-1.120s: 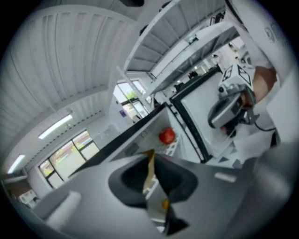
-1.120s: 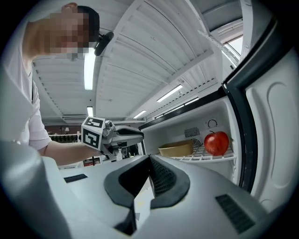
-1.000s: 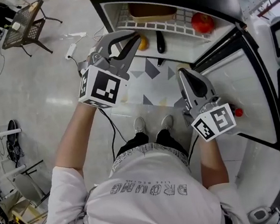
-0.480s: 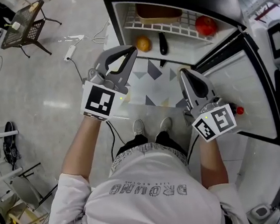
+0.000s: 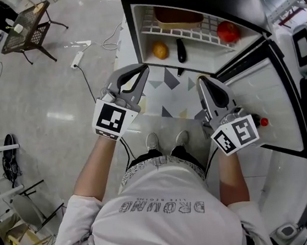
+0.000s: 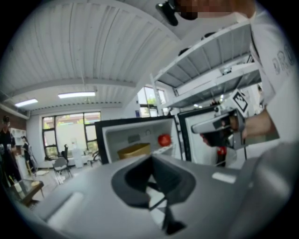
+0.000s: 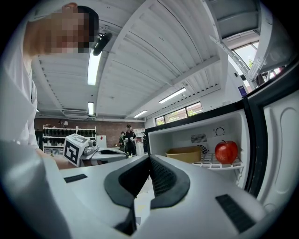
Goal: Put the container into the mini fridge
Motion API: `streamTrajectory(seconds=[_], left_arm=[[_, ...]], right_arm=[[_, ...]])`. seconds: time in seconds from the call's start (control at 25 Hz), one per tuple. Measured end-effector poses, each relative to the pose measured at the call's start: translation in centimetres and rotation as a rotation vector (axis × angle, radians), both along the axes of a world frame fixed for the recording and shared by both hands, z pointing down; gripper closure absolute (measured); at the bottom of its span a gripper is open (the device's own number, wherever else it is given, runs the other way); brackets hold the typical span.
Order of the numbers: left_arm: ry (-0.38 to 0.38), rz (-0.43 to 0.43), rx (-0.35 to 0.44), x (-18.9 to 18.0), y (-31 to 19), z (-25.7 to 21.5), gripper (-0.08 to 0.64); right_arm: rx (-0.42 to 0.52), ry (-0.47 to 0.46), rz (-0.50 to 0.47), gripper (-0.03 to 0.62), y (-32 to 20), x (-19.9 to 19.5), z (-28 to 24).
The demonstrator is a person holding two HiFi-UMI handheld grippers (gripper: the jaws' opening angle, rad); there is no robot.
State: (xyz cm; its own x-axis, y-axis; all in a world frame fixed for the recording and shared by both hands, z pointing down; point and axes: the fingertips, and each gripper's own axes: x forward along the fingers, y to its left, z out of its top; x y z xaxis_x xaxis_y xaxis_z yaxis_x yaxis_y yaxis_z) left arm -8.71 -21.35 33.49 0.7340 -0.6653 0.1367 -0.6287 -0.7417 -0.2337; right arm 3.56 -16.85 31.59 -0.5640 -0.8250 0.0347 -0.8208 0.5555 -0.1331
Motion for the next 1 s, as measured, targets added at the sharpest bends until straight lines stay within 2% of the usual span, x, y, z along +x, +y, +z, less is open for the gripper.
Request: streamTrajectory(seconds=[0.36, 0.64, 1.0], left_arm=[[0.046, -0.023, -0.055, -1.0, 0.6, 1.6, 0.552], [0.096, -0.025, -0.088, -0.6, 0.8, 2.4, 0.552], [0.121, -0.039, -0.108, 0.0, 0.2, 2.5, 0.552]], right_arm=[[-0.001, 0.005, 0.005, 0.594, -0.4, 0.1, 0.2], [-0.007, 0.008, -0.006, 0.594, -0.8, 0.3, 0.4], [-0.023, 0.009, -0.025, 0.594, -1.3, 0.8, 1.0]])
